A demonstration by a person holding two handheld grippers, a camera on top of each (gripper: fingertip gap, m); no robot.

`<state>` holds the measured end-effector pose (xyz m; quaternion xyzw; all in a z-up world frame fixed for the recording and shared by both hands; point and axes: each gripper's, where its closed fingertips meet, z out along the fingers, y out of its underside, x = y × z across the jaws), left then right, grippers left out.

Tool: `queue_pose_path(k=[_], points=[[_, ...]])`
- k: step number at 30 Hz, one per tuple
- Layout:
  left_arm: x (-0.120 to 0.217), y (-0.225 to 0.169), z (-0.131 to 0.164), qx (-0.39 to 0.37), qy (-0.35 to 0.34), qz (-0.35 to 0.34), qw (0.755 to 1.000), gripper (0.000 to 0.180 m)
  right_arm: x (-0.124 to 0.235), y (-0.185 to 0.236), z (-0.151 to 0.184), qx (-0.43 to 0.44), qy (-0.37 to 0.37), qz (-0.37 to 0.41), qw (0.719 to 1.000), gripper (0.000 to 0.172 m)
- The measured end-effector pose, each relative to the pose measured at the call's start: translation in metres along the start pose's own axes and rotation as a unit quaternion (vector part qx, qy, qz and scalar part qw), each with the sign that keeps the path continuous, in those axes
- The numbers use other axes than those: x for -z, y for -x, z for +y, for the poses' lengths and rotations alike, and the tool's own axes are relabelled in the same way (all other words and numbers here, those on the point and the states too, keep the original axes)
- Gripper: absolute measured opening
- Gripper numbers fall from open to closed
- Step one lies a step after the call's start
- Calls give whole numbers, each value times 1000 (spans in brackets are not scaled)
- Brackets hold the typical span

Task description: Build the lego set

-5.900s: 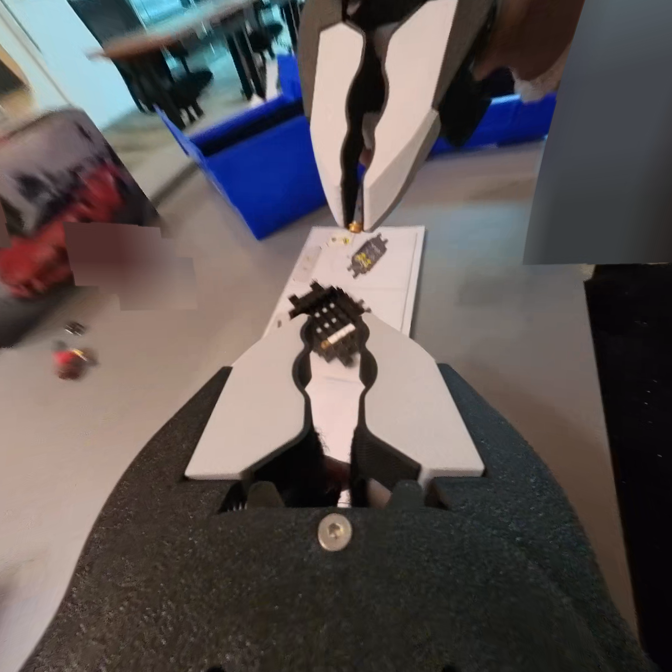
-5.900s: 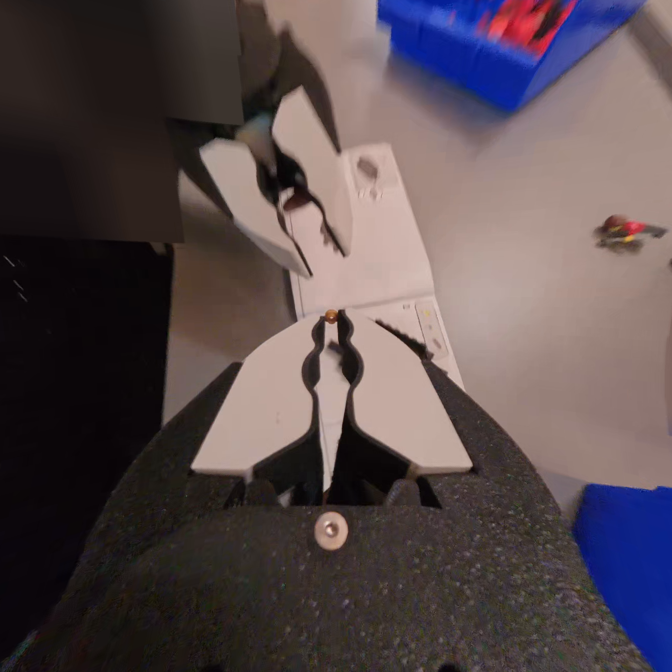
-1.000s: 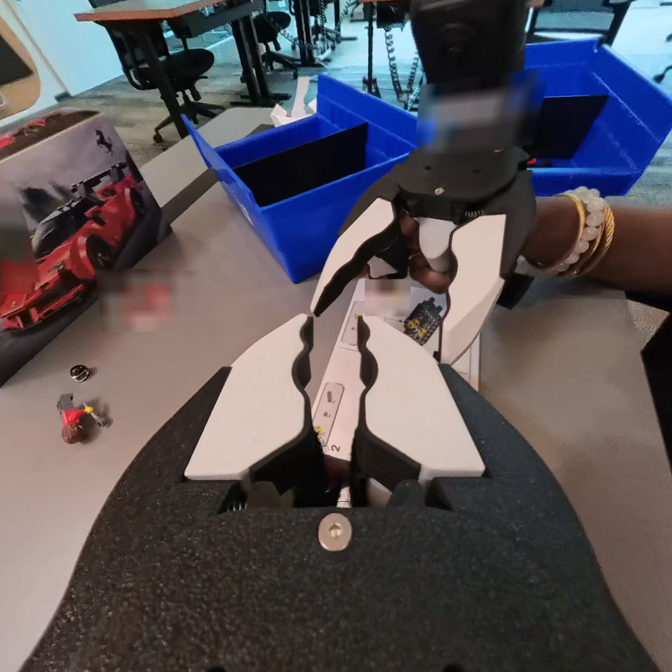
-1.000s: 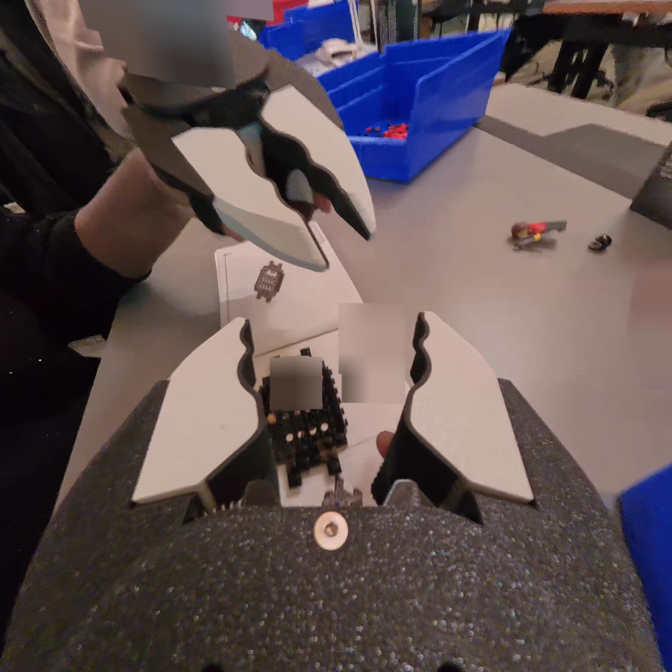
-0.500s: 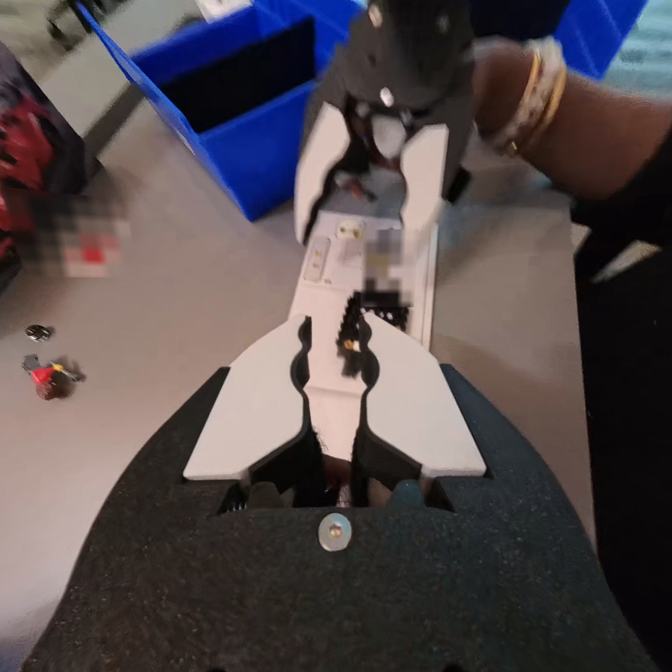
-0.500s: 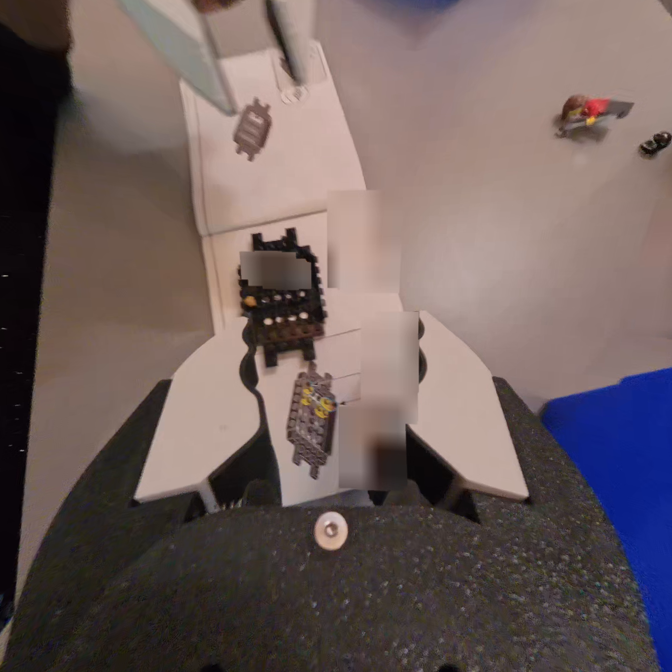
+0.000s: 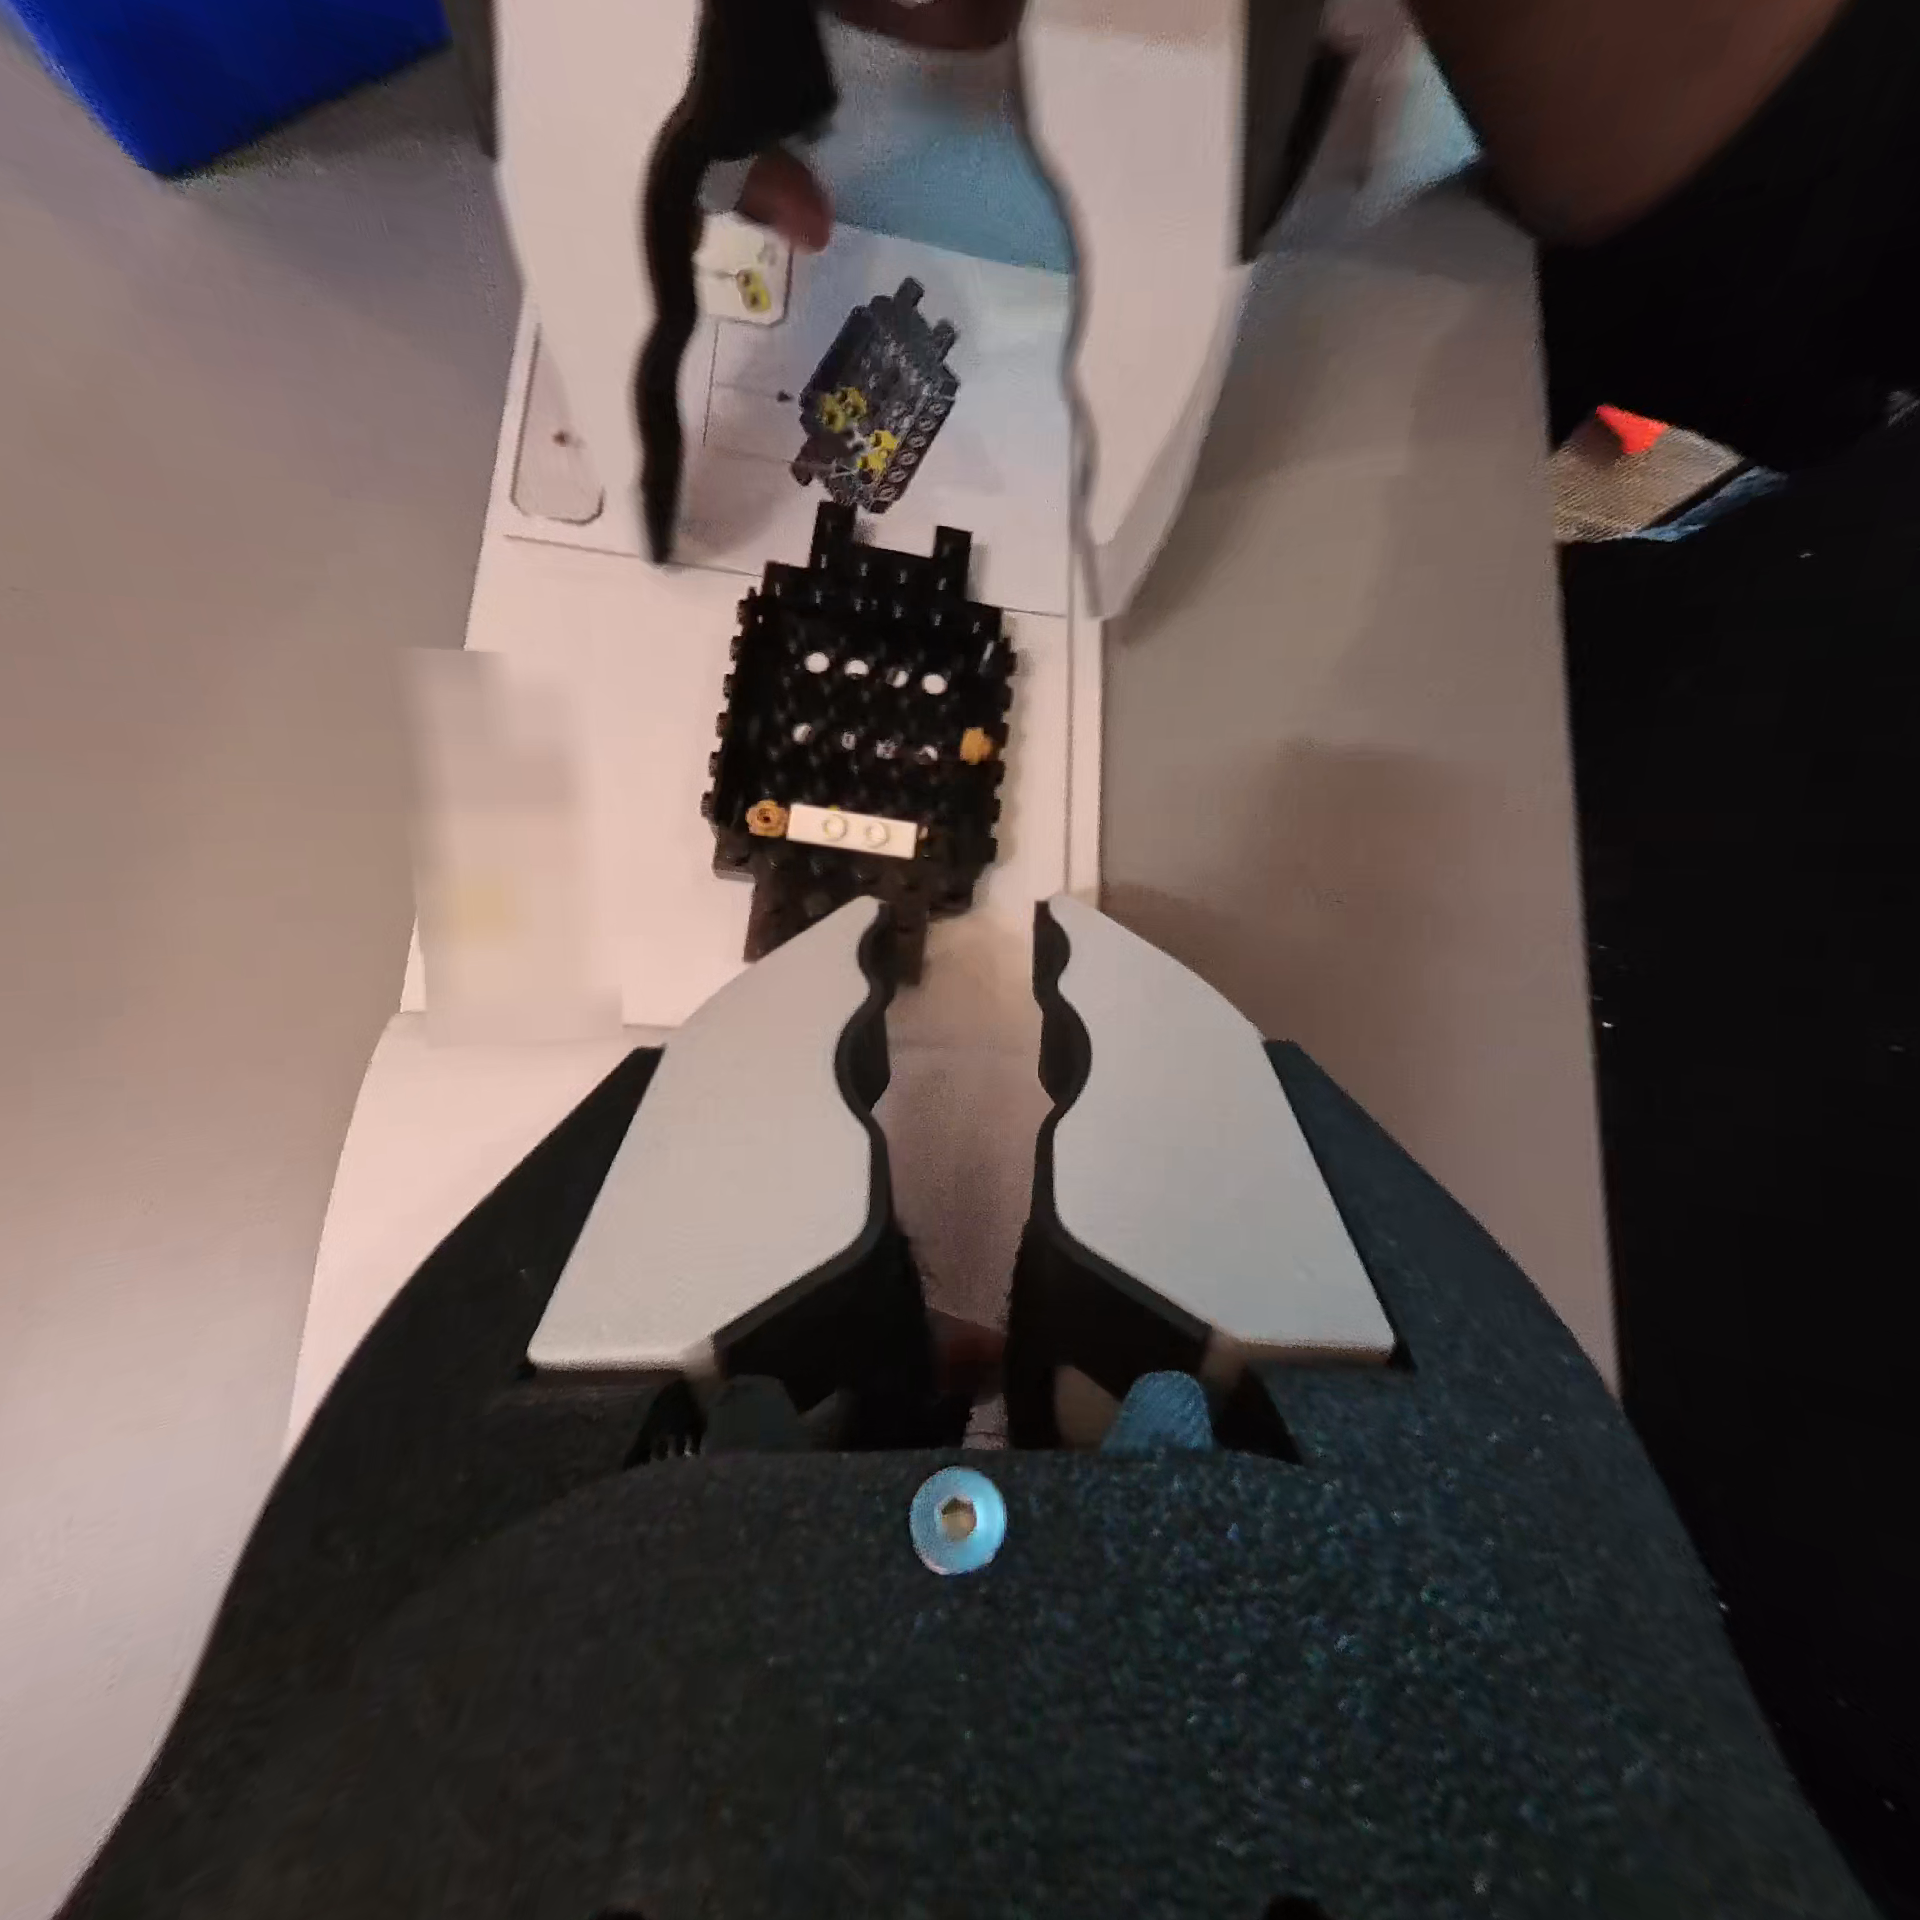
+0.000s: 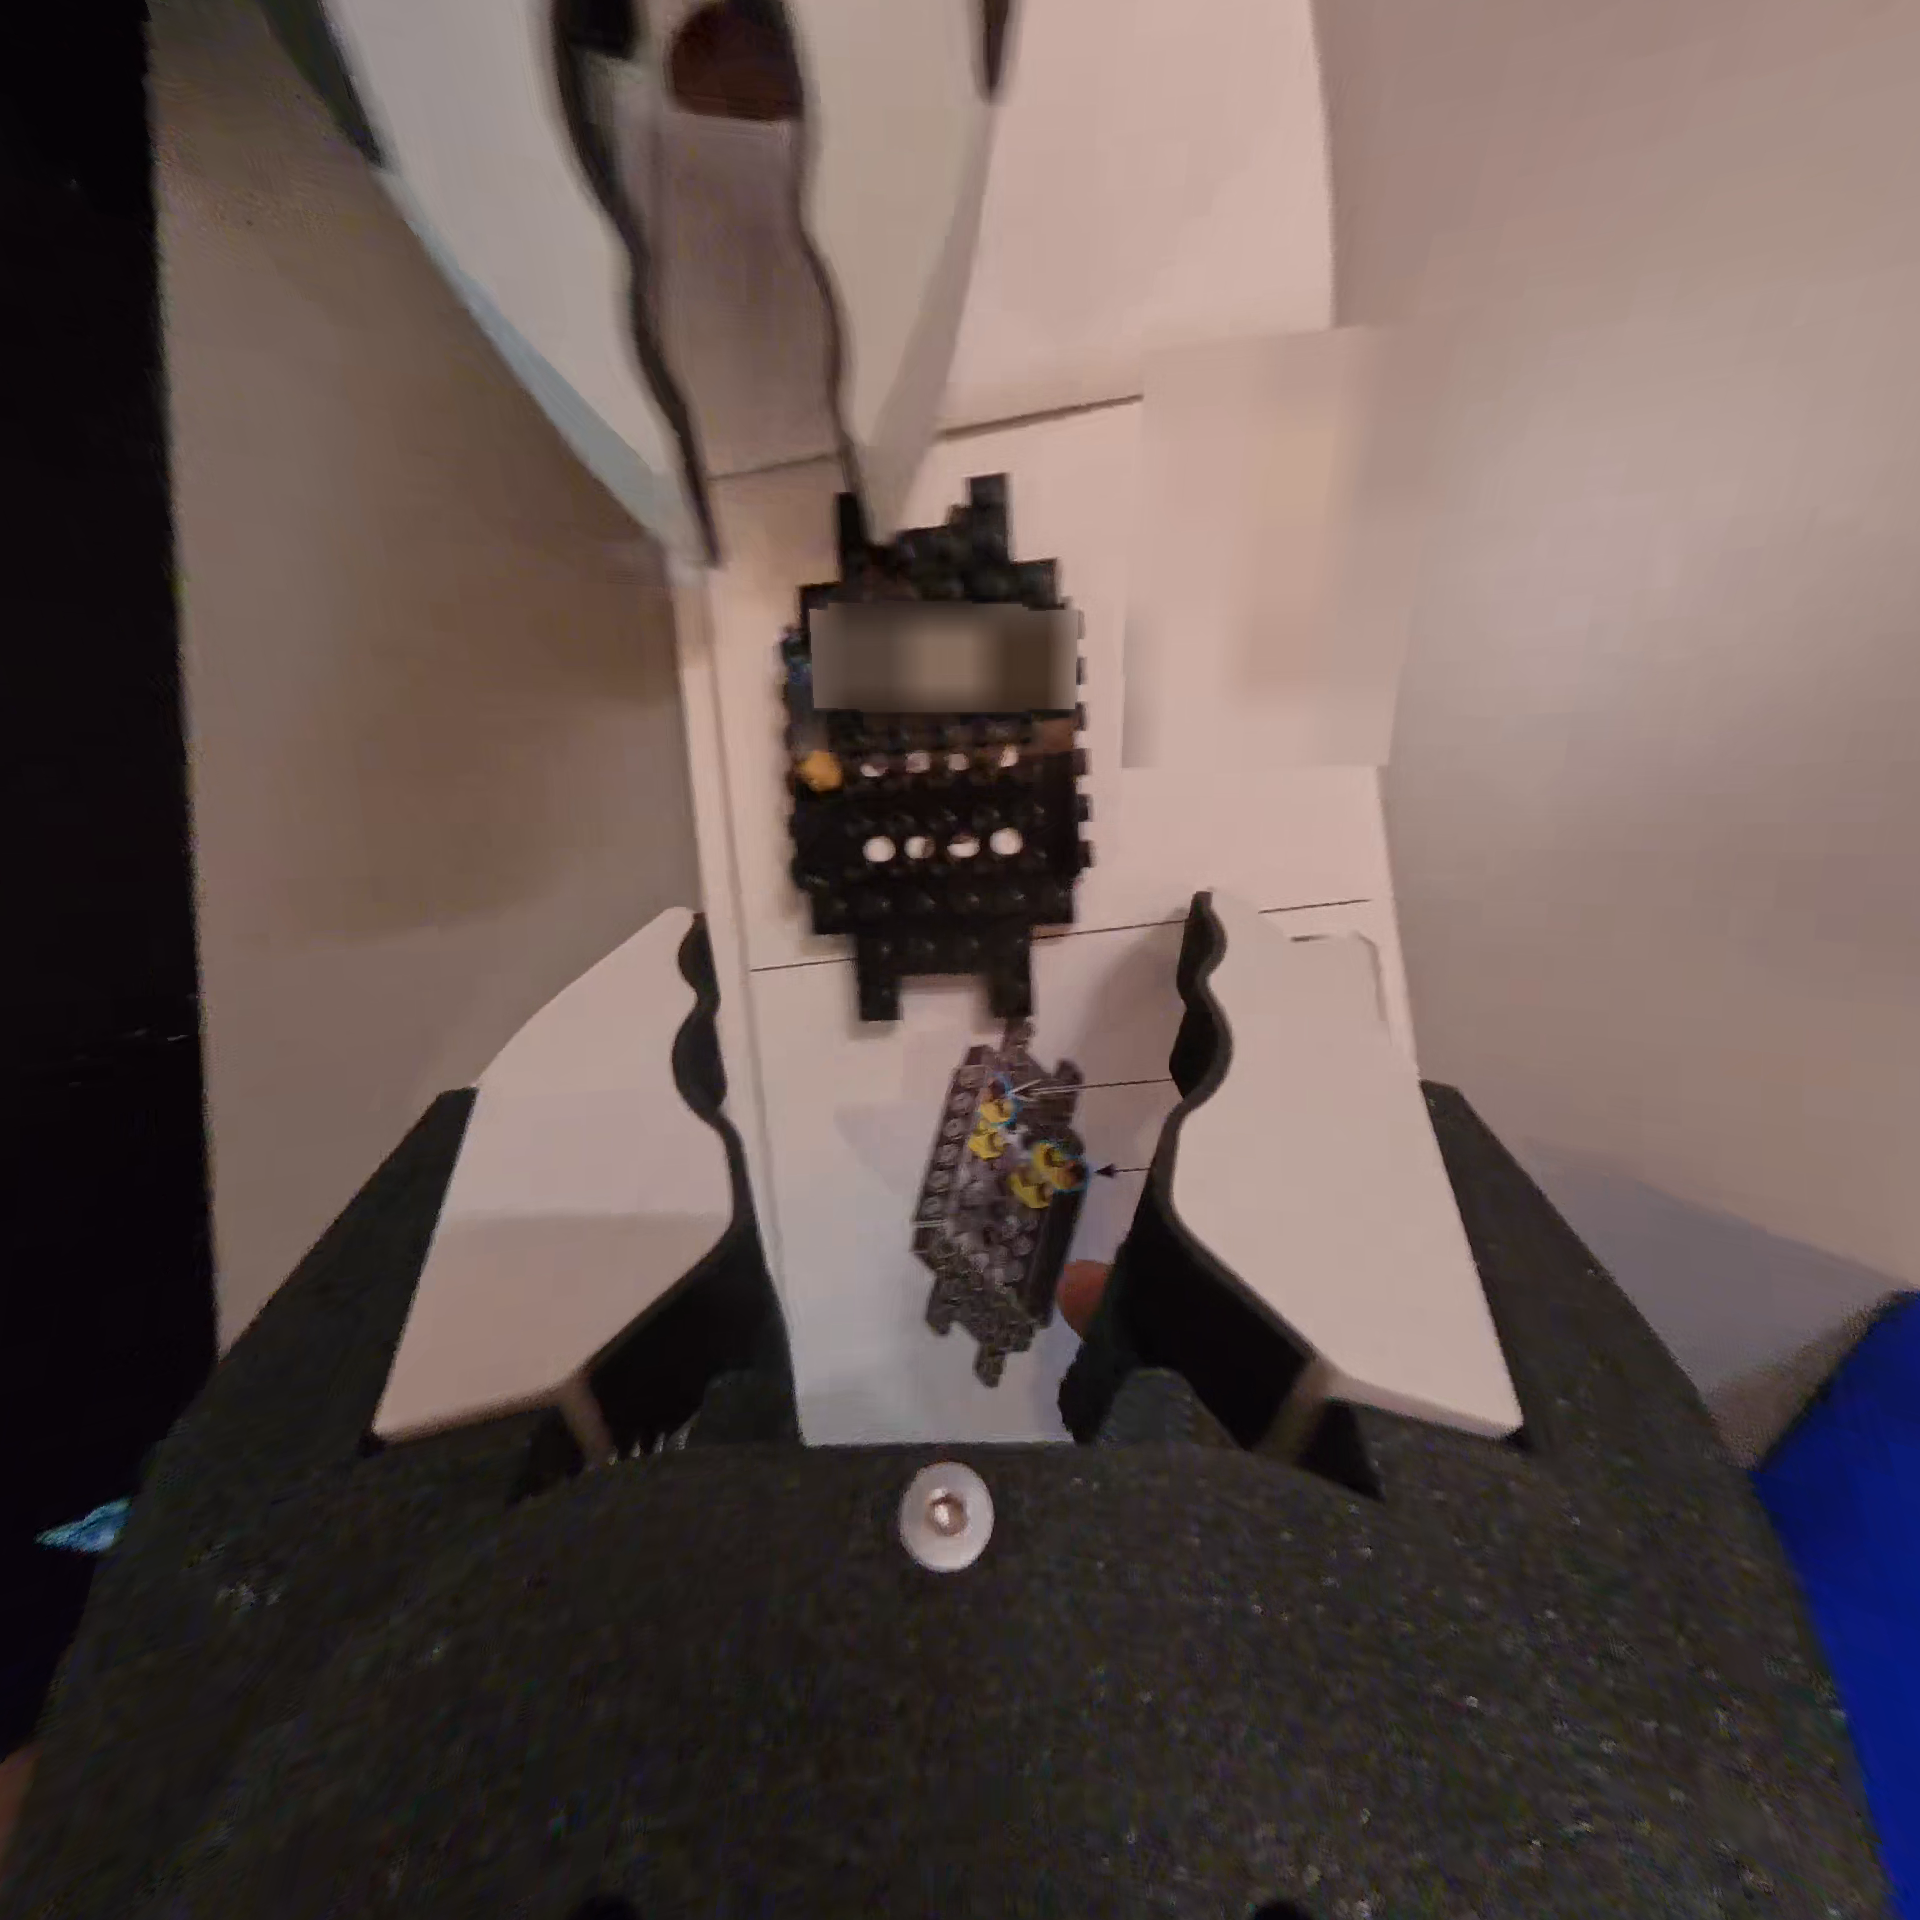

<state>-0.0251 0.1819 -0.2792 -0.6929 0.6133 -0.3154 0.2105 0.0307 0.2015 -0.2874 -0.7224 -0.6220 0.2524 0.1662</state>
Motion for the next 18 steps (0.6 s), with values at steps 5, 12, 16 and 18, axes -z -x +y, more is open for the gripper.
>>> queue_pose_path(k=[5,12,16,18], points=[[-4,8,-2,-21,4,-24,999,18,8,19,4,1,12,-34,999,56],[-1,9,0,-54,7,-37,998,18,29,19,-32,105,-99,-1,989,7],[-1,10,0,-48,-2,-31,998,16,5,27,-40,167,-91,-5,982,3],[-1,11,0,-54,-4,-38,998,16,-5,29,-35,175,-68,-15,982,3]])
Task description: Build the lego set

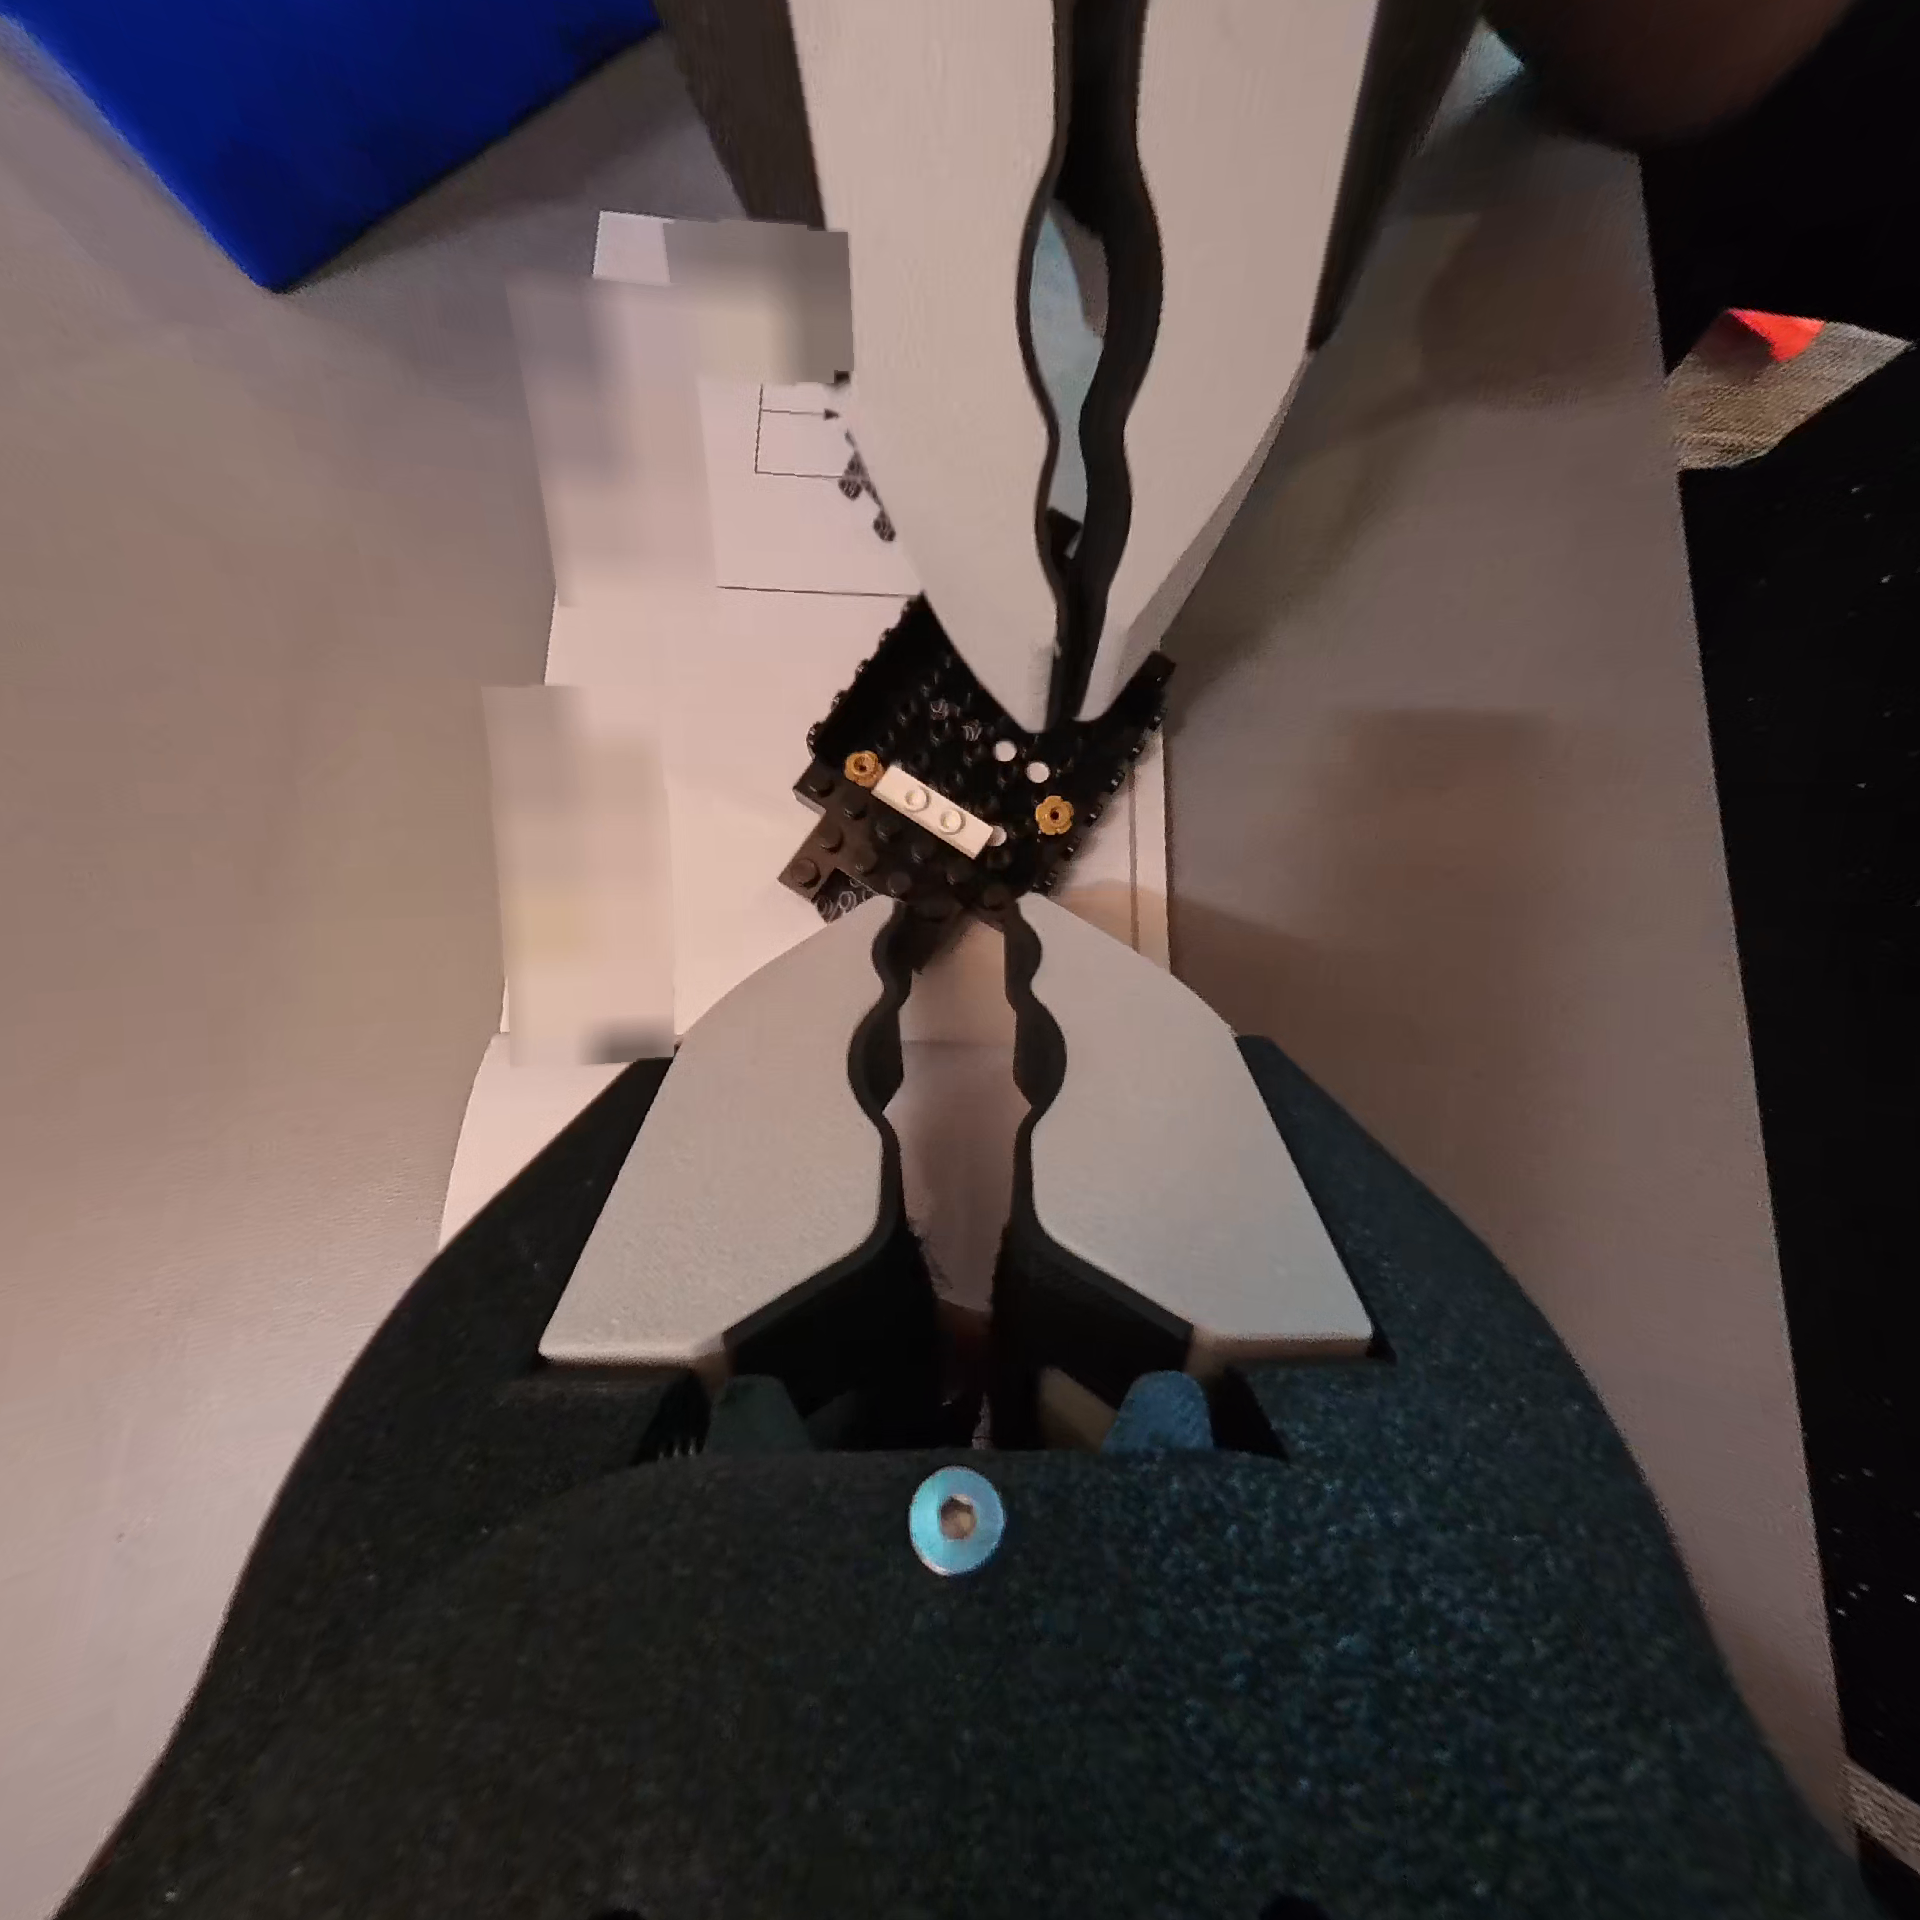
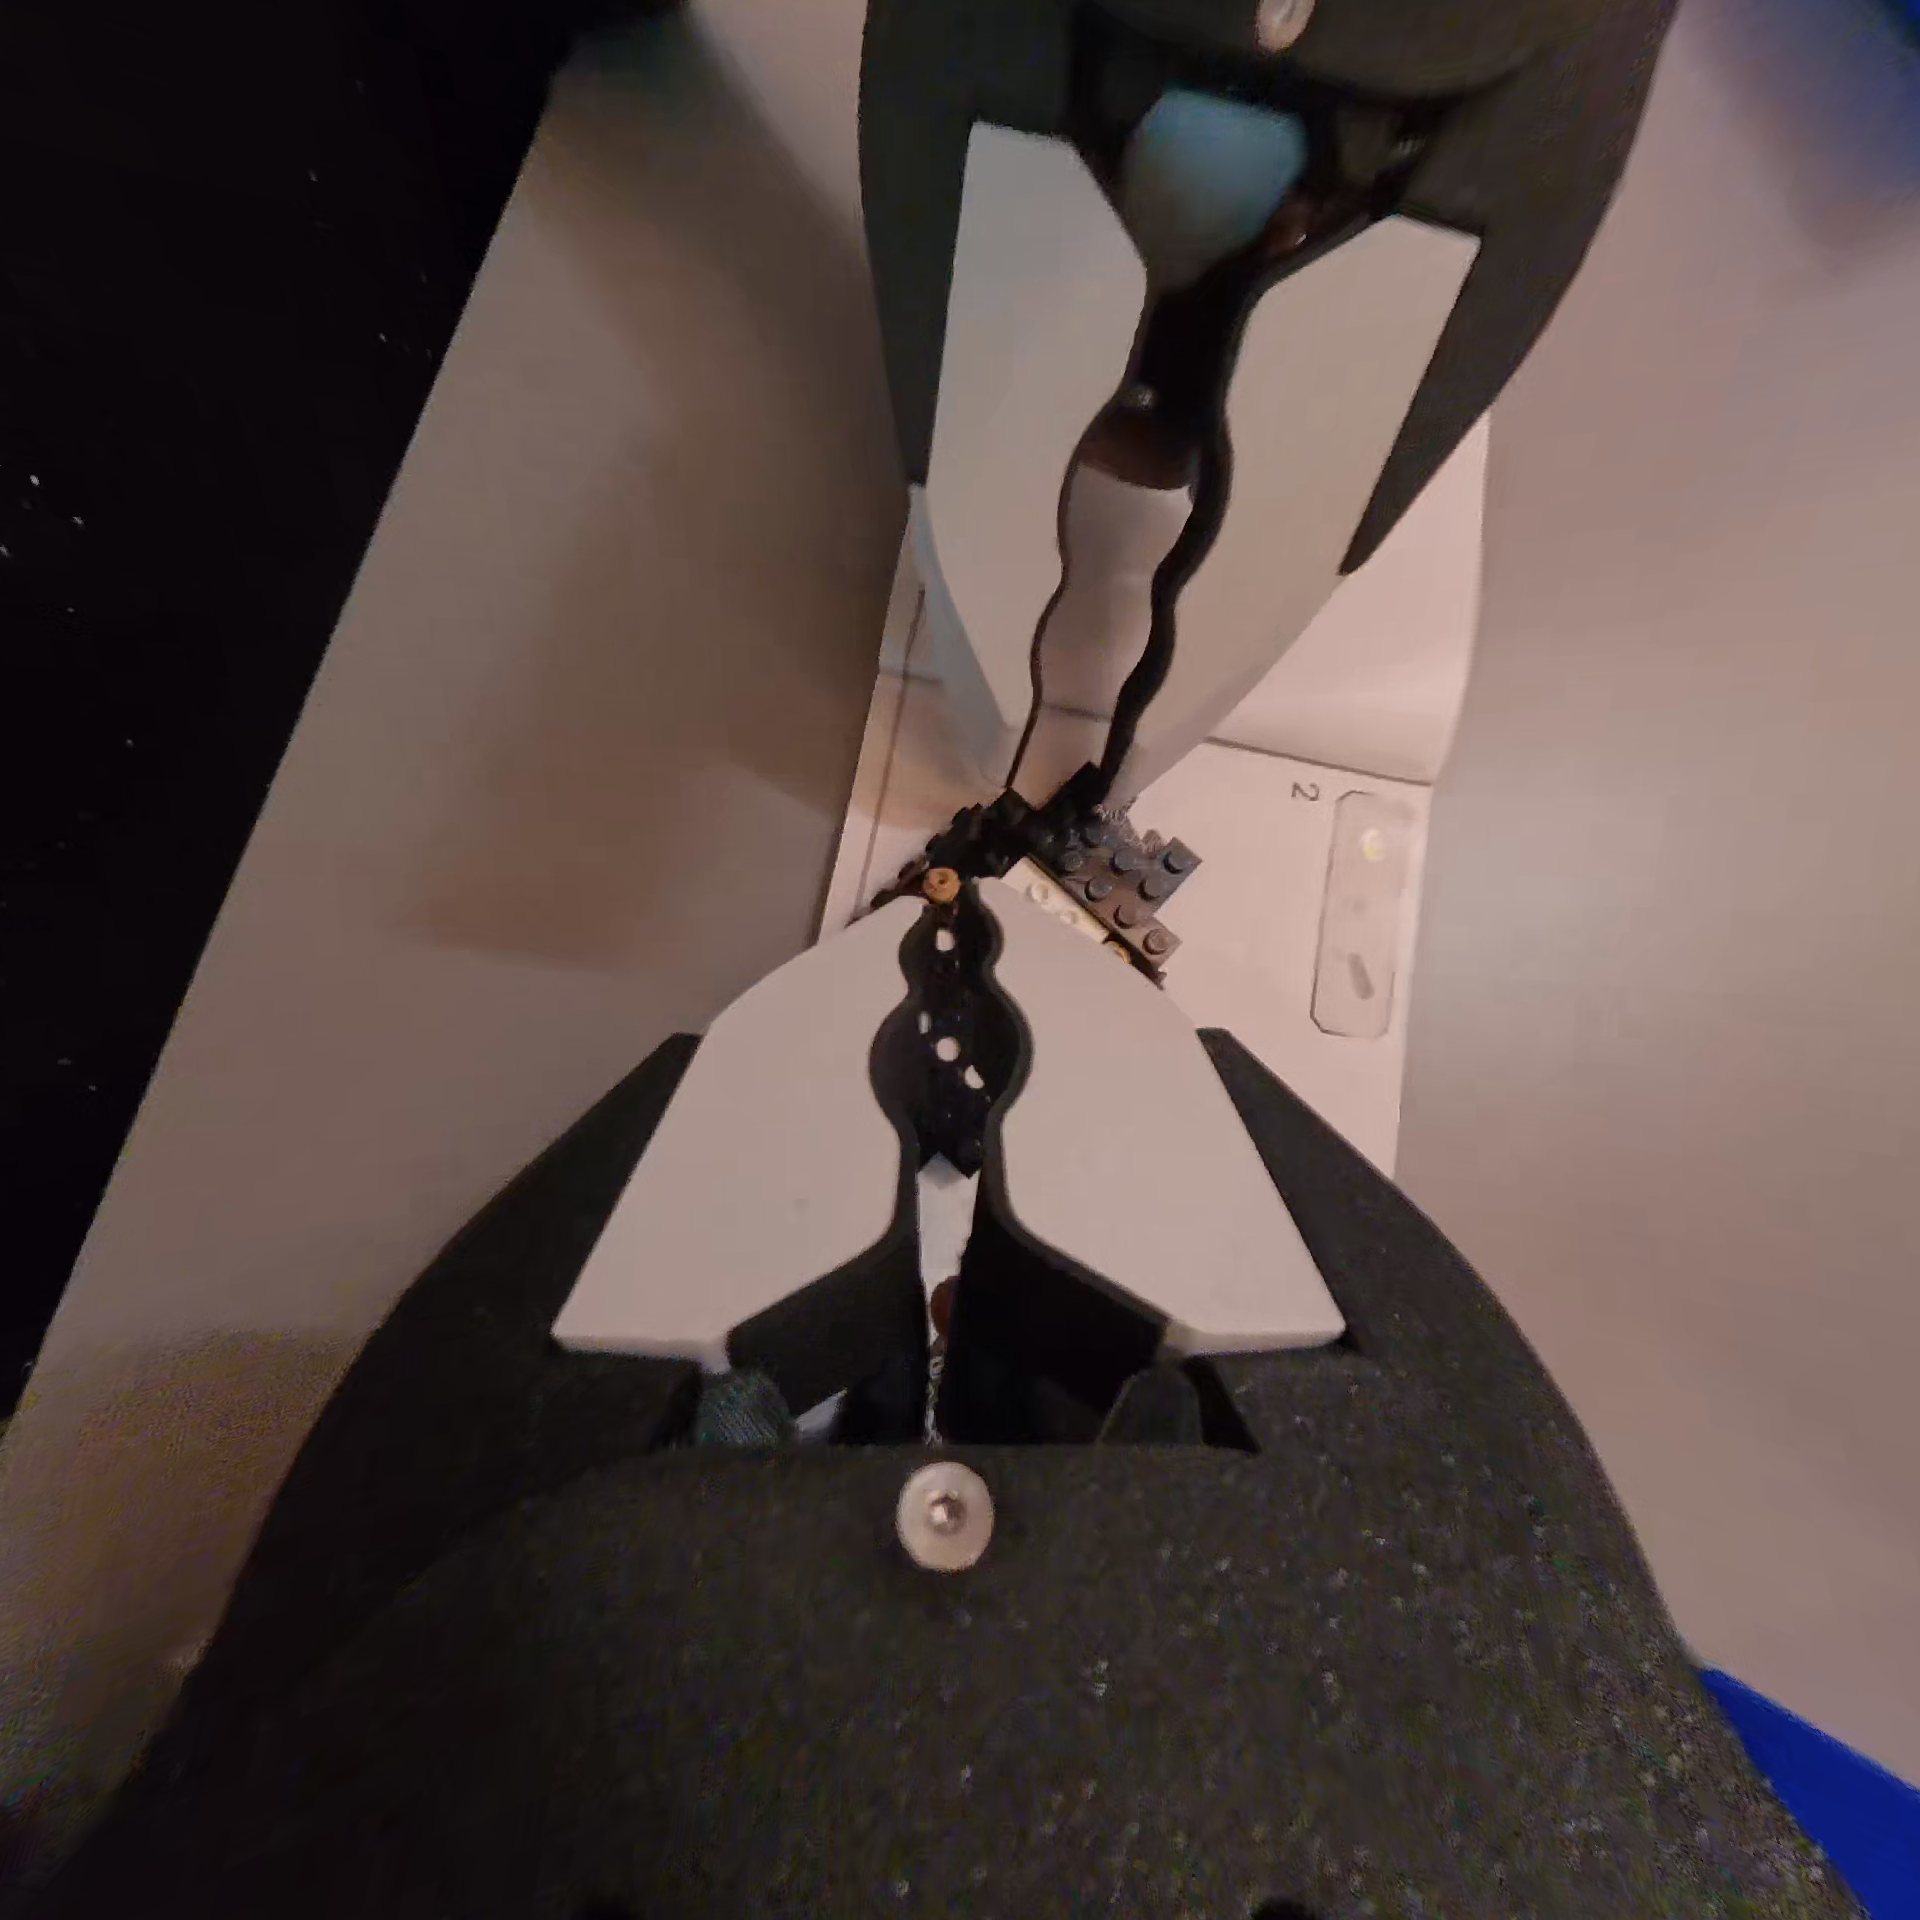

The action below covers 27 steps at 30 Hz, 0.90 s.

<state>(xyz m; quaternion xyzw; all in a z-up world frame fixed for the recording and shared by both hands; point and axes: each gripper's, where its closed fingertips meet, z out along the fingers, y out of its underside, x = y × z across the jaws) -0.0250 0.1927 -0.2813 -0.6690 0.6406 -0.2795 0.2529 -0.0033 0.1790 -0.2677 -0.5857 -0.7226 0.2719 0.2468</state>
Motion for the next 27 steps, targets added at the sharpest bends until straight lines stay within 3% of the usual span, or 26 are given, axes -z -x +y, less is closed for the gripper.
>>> queue_pose_path(k=[27], points=[[-4,1,0,-9,2,-5,1000,19,-21,0,8,53,27,10,998,9]])
